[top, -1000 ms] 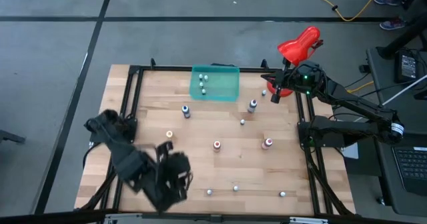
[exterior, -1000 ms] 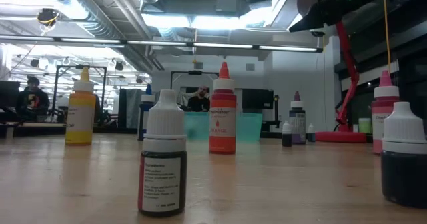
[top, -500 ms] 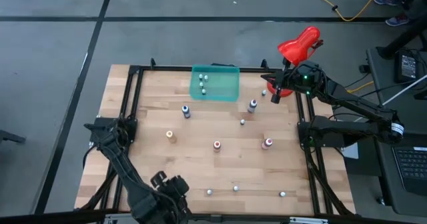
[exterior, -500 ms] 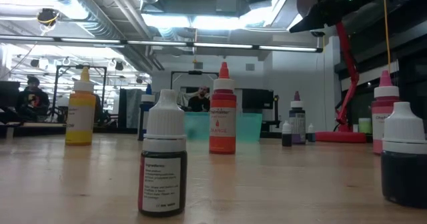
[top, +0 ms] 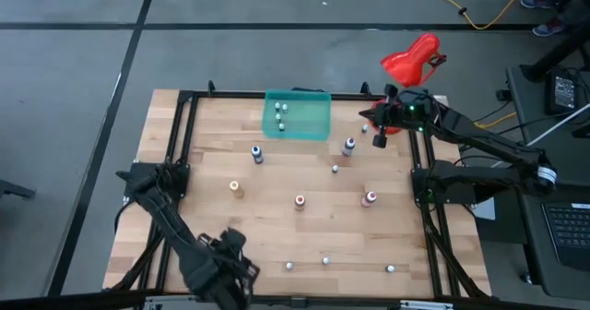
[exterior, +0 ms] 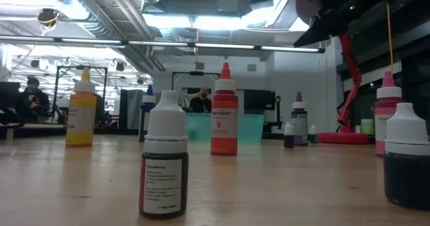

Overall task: Pick & Place food coloring
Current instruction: Put the bottom left blue food coloring bottle into the bin

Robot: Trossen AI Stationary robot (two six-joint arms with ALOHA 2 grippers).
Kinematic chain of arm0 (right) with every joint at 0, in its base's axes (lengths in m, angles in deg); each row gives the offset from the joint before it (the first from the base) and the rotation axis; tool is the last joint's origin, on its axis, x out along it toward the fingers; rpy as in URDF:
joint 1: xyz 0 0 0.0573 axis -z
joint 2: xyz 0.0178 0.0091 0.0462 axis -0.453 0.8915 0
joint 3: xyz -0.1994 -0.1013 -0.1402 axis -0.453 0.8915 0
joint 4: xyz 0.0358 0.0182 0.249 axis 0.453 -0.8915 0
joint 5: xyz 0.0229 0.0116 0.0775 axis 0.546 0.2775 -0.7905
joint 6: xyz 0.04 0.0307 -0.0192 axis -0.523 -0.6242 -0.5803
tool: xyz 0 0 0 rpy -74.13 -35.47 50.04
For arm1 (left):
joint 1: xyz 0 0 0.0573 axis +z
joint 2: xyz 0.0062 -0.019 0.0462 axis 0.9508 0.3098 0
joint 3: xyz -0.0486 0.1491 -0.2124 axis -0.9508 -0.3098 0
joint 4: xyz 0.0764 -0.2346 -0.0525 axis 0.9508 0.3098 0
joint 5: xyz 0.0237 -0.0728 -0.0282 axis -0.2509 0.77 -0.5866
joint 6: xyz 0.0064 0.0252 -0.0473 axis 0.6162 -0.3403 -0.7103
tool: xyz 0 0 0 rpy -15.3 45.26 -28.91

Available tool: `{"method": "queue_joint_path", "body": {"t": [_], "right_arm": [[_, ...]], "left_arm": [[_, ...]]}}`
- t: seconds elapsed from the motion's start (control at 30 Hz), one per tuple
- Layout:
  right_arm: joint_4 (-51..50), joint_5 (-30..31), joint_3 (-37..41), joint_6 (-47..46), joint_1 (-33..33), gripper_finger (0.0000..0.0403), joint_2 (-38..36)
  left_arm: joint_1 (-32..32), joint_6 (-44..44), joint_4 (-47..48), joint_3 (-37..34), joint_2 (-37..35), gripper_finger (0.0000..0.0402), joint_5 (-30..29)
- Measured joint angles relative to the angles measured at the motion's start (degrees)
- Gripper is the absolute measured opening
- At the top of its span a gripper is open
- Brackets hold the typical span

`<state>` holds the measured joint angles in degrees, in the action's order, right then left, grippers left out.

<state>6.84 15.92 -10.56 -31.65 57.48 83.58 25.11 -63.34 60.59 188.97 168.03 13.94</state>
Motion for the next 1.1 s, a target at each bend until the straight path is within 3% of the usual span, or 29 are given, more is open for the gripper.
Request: {"method": "queue_joint_path", "body": {"t": [0.1, 0.23, 0.4, 0.73, 1.1], "right_arm": [[0.0, -0.3, 0.0, 0.0, 0.0, 0.0012, 0.6], [0.8, -3.6, 0.0, 0.2, 0.0, 0.0012, 0.5], [1.5, -4.9, 0.0, 0.2, 0.0, 0.0012, 0.1], [1.1, -4.9, 0.0, 0.2, 0.0, 0.0012, 0.1], [1.2, -5.0, 0.0, 0.2, 0.0, 0.0012, 0.1]], "left_arm": [[2.4, 0.8, -7.8, -11.0, -7.3, 0.0249, 0.6], [5.2, 3.4, -28.0, -26.1, -16.6, 0.0249, 0.5], [5.5, 7.2, -49.2, -33.5, -19.7, 0.0249, -2.9], [4.7, 5.2, -54.0, -33.5, -11.1, 0.0249, 8.9], [4.7, 2.9, -51.5, -33.5, -5.8, 0.0249, 9.6]]}}
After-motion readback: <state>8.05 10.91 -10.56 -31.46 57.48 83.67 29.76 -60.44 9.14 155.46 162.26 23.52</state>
